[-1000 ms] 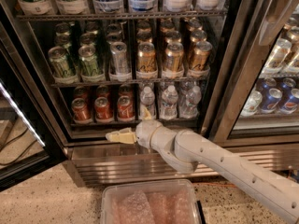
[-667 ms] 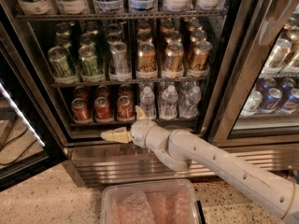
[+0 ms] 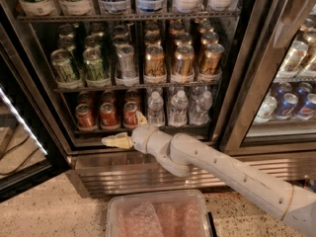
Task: Pick coke can from bottom shelf of fridge
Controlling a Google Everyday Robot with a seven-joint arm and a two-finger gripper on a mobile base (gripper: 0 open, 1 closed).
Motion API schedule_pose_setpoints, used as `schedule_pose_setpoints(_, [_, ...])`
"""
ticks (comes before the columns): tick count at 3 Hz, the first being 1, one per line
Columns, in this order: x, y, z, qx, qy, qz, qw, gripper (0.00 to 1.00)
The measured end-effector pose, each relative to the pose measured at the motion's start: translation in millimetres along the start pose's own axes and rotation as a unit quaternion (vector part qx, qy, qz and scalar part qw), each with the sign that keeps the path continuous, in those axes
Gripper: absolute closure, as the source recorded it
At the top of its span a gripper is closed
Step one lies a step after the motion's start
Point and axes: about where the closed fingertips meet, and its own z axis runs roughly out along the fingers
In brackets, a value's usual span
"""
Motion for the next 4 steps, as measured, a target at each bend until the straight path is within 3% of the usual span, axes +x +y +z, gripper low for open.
schedule_pose_setpoints(4, [20, -67, 30, 0.049, 0.025, -0.047, 0.9974, 0.07])
